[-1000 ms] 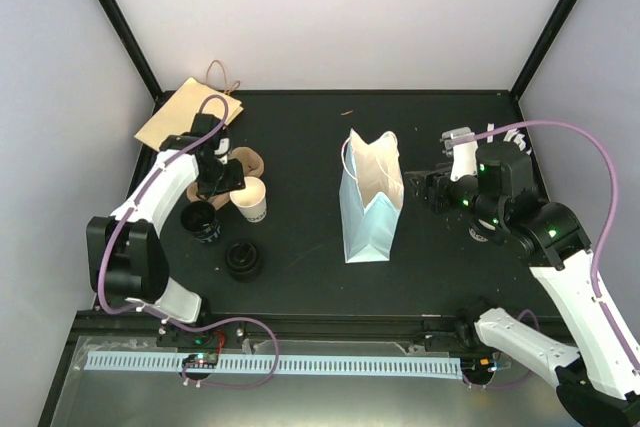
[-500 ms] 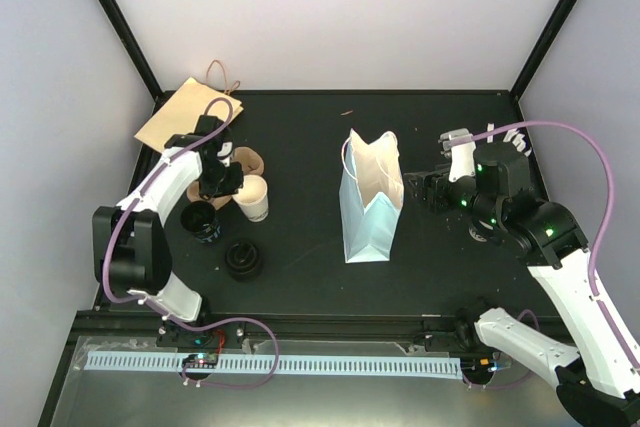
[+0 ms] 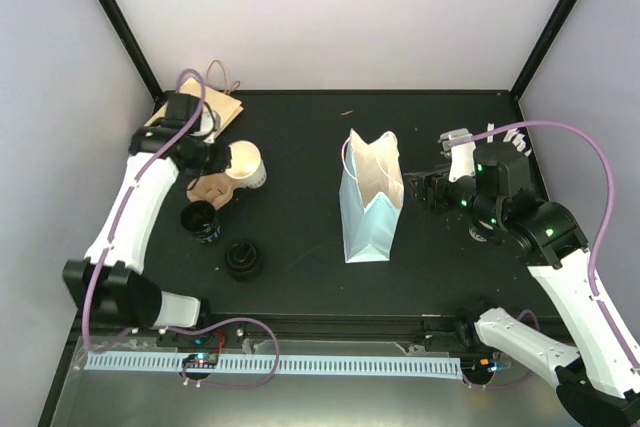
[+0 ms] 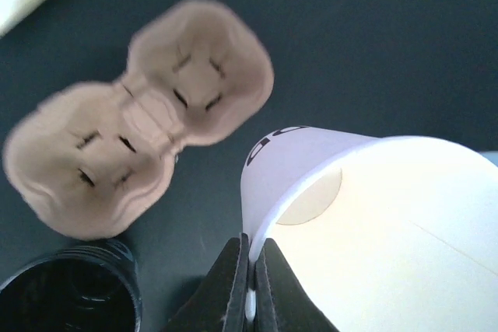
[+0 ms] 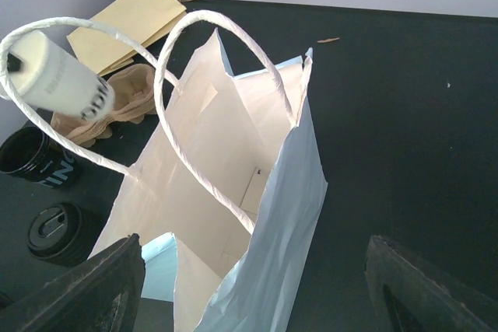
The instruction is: Pack the takeout coffee
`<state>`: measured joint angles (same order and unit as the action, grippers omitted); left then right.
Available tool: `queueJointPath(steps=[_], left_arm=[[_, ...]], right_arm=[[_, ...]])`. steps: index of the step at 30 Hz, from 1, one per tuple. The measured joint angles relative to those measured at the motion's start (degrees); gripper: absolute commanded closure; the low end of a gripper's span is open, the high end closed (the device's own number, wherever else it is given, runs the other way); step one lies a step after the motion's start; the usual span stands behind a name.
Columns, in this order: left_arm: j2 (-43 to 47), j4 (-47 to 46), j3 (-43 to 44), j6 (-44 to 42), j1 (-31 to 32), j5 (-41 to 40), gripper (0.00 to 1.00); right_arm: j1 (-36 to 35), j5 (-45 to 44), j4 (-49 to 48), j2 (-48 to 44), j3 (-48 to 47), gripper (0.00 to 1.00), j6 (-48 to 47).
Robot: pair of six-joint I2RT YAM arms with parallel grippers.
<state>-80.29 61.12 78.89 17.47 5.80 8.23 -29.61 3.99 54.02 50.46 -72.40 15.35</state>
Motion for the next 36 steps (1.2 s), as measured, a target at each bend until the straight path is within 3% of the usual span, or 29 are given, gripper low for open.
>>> queueJointPath(steps=[4,7,10,14,20,36], left_arm=[[7.7,0.1,2.9,1.0,-3.7,-0.5,0.98],[12.8,-0.2,1.7,3.2,-12.7,-1.2,0.98],[16.7,-1.7,-2.8,6.0,-22.7,-2.1,0.98],[19.5,-2.0,-10.6,10.7,-30.1,-4.6,0.98],[19.3,-2.0,-19.9,17.6,-33.2,-7.4,0.98],[16.6,-4.3,-27.4,22.3,-36.2,-11.0,0.98]], right_arm=[[0.0,0.1,0.0,0.0,0.0,0.2,0.0],[0.0,0.2,0.0,0.0,0.0,0.2,-0.1],[0.0,0.3,0.0,-0.1,0.0,0.2,-0.1],[0.0,0.2,0.0,-0.6,0.0,0.2,-0.3],[0.0,0.2,0.0,-1.4,0.8,0.2,-0.5],[0.0,0.2,0.0,-2.1,1.8,0.2,-1.6]])
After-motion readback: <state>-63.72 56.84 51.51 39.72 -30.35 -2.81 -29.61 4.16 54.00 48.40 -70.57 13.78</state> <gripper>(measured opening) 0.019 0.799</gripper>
